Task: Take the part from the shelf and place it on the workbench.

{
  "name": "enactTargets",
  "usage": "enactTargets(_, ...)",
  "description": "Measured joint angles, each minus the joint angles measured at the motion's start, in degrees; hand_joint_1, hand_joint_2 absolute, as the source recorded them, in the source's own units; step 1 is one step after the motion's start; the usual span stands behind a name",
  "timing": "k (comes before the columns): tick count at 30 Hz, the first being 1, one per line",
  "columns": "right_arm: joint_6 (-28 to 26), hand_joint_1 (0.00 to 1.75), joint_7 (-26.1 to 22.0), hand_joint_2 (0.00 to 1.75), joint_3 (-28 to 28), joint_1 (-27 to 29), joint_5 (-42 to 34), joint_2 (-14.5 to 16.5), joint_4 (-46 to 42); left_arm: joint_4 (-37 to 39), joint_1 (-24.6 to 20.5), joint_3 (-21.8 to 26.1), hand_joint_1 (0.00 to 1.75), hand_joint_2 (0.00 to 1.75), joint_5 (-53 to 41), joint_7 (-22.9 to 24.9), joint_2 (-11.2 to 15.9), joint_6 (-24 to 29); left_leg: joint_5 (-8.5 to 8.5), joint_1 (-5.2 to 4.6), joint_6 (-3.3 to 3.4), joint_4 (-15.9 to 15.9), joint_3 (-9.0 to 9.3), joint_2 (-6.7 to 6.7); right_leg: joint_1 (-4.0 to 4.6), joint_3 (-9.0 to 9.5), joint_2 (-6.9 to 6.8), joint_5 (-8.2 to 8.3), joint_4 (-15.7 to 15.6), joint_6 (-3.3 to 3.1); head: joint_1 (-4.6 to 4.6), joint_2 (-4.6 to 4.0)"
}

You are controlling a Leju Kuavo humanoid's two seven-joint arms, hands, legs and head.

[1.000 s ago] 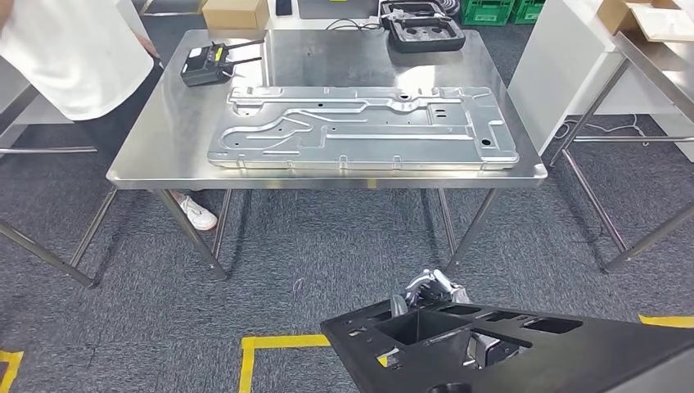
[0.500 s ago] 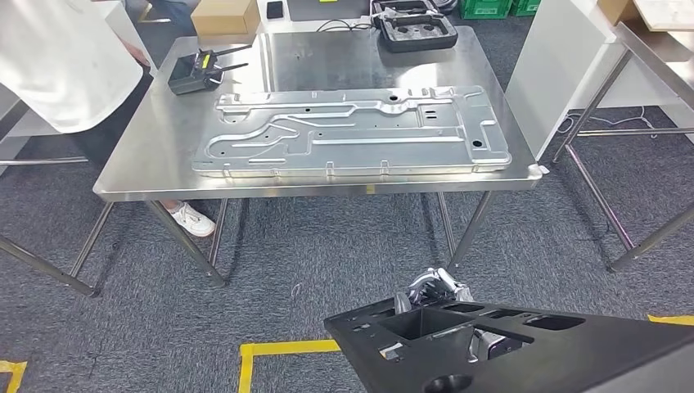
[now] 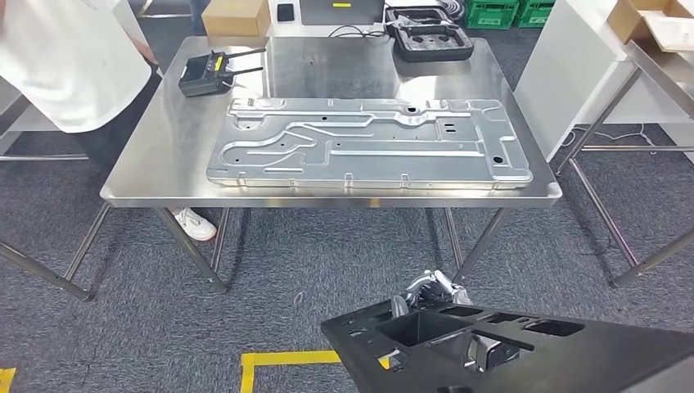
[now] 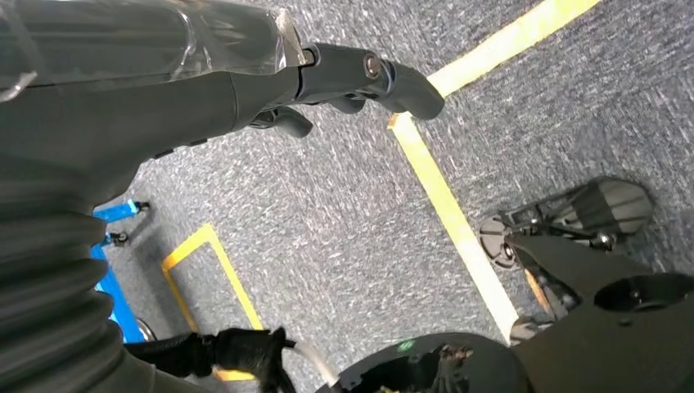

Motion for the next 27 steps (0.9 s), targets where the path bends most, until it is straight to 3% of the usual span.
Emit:
enactTargets(2, 0.0, 1.75, 0.0, 1.75, 0.0, 0.1, 0.0, 0.0, 0.0, 0.0, 0.1, 0.0, 0.00, 1.75, 0.0, 0.0, 0.0, 0.0, -0.85, -0.08, -0.22, 0.0, 1.15, -0.10, 0.10, 2.03, -0.01, 5.38, -7.2, -0.56, -0.01, 0.00)
enactTargets(3, 0.0, 1.75, 0.0, 1.75, 0.0, 0.1, 0.0, 0.0, 0.0, 0.0, 0.1, 0.0, 0.00, 1.75, 0.0, 0.0, 0.0, 0.0, -1.28, -0.14, -0.43, 0.0, 1.67, -0.09, 0.22, 3.35, -0.03, 7.12, -11.1, -0.83, -0.03, 0.00)
enactTargets(5, 0.0, 1.75, 0.0, 1.75, 0.0, 0.0, 0.0, 0.0, 0.0, 0.0, 0.0, 0.0, 0.00, 1.75, 0.0, 0.0, 0.0, 0.0, -1.97, -0.27, -1.05, 0.0, 2.09, -0.02, 0.48, 4.76, -0.10, 7.80, -15.0, -1.36, -0.04, 0.01)
enactTargets(6, 0.0, 1.75, -0.1, 1.75, 0.0, 0.0, -0.1, 0.0, 0.0, 0.0, -0.1, 0.0, 0.00, 1.75, -0.1, 0.0, 0.0, 0.0, -2.11, -0.34, -1.40, 0.3, 2.23, 0.01, 0.58, 4.91, -0.11, 7.22, -15.2, -1.67, -0.03, 0.01)
enactTargets(9, 0.0, 1.75, -0.3, 1.75, 0.0, 0.1, -0.1, 0.0, 0.0, 0.0, -0.1, 0.0, 0.00, 1.75, -0.1, 0.0, 0.0, 0.0, -2.86, -0.28, -2.25, 2.4, 2.01, 0.07, 0.32, 6.08, -0.18, 7.57, -15.6, -2.81, -0.08, 0.00)
enactTargets(11, 0.0, 1.75, -0.4, 1.75, -0.1, -0.1, -0.1, 0.1, 0.0, 0.0, -0.3, 0.0, 0.00, 1.75, -0.1, -0.1, 0.1, 0.0, -4.95, 0.00, -2.87, 8.1, -1.15, 0.14, 0.18, 6.75, -0.26, 7.21, -15.7, -3.30, -0.17, 0.00)
enactTargets(13, 0.0, 1.75, -0.4, 1.75, -0.1, 0.0, -0.1, 0.1, 0.0, 0.0, -0.3, 0.0, 0.00, 1.75, -0.1, -0.1, 0.1, 0.0, -7.52, 0.27, -3.46, 15.6, -6.13, 0.16, 0.17, 7.16, -0.16, 6.65, -15.7, -3.47, -0.23, 0.00)
enactTargets(14, 0.0, 1.75, -0.4, 1.75, -0.1, 0.0, -0.1, 0.1, 0.0, 0.0, -0.3, 0.0, 0.00, 1.75, -0.1, -0.1, 0.1, 0.0, -7.92, 0.36, -3.61, 17.5, -7.94, 0.17, 0.17, 7.47, -0.09, 6.32, -15.7, -3.44, -0.22, 0.00)
enactTargets(15, 0.0, 1.75, -0.4, 1.75, -0.1, 0.1, -0.1, 0.1, 0.0, 0.0, -0.2, 0.0, 0.00, 1.75, -0.1, -0.1, 0.1, 0.0, -7.17, 0.41, -3.64, 17.4, -8.78, 0.17, 0.17, 7.91, -0.03, 5.95, -15.7, -3.36, -0.22, 0.00)
enactTargets(16, 0.0, 1.75, -0.4, 1.75, -0.1, 0.1, -0.1, 0.1, 0.0, 0.0, -0.2, 0.0, 0.00, 1.75, -0.1, -0.1, 0.1, 0.0, -5.12, 0.44, -3.56, 15.0, -8.46, 0.18, 0.16, 8.50, 0.00, 5.54, -15.7, -3.24, -0.22, 0.00)
enactTargets(18, 0.0, 1.75, -0.4, 1.75, -0.1, 0.1, -0.1, 0.1, 0.0, 0.0, -0.1, 0.0, 0.00, 1.75, -0.1, -0.1, 0.1, 0.0, -0.03, 0.28, -3.09, 7.0, -5.97, 0.25, 0.20, 9.78, -0.02, 4.67, -15.8, -2.89, -0.23, 0.00)
enactTargets(19, 0.0, 1.75, -0.4, 1.75, -0.1, 0.0, -0.1, 0.1, 0.0, 0.0, 0.0, 0.0, 0.00, 1.75, -0.1, -0.1, 0.1, 0.0, 0.96, 0.08, -2.74, 3.8, -4.90, 0.27, 0.22, 10.19, 0.01, 4.30, -15.8, -2.63, -0.24, 0.00)
enactTargets(20, 0.0, 1.75, -0.4, 1.75, -0.1, 0.0, -0.1, 0.1, 0.0, 0.0, 0.0, 0.0, 0.00, 1.75, -0.1, -0.1, 0.1, 0.0, 1.27, -0.14, -2.36, 2.0, -4.22, 0.29, 0.24, 10.41, 0.04, 4.01, -15.9, -2.32, -0.23, 0.00)
enactTargets(24, 0.0, 1.75, -0.4, 1.75, -0.1, 0.0, -0.1, 0.1, 0.0, 0.0, 0.1, 0.0, 0.00, 1.75, -0.1, 0.0, 0.1, -0.1, 1.51, -0.14, -0.82, 0.5, -2.37, 0.26, 0.23, 10.63, 0.06, 3.76, -14.1, -1.16, -0.17, 0.00)
enactTargets(25, 0.0, 1.75, -0.4, 1.75, -0.1, 0.0, -0.1, 0.1, 0.0, 0.0, 0.1, 0.0, 0.00, 1.75, -0.1, 0.0, 0.1, -0.1, 1.42, -0.03, -0.51, 0.3, -1.77, 0.25, 0.21, 9.90, 0.05, 3.12, -12.3, -0.94, -0.10, 0.00)
enactTargets(27, 0.0, 1.75, -0.4, 1.75, -0.1, -0.1, -0.1, 0.0, 0.0, 0.0, -0.1, 0.0, 0.00, 1.75, -0.1, 0.0, 0.2, 0.2, 1.00, 0.01, -0.08, 0.2, -1.14, 0.27, 0.12, 6.23, 0.03, 0.65, -5.9, -0.52, 0.00, 0.00)
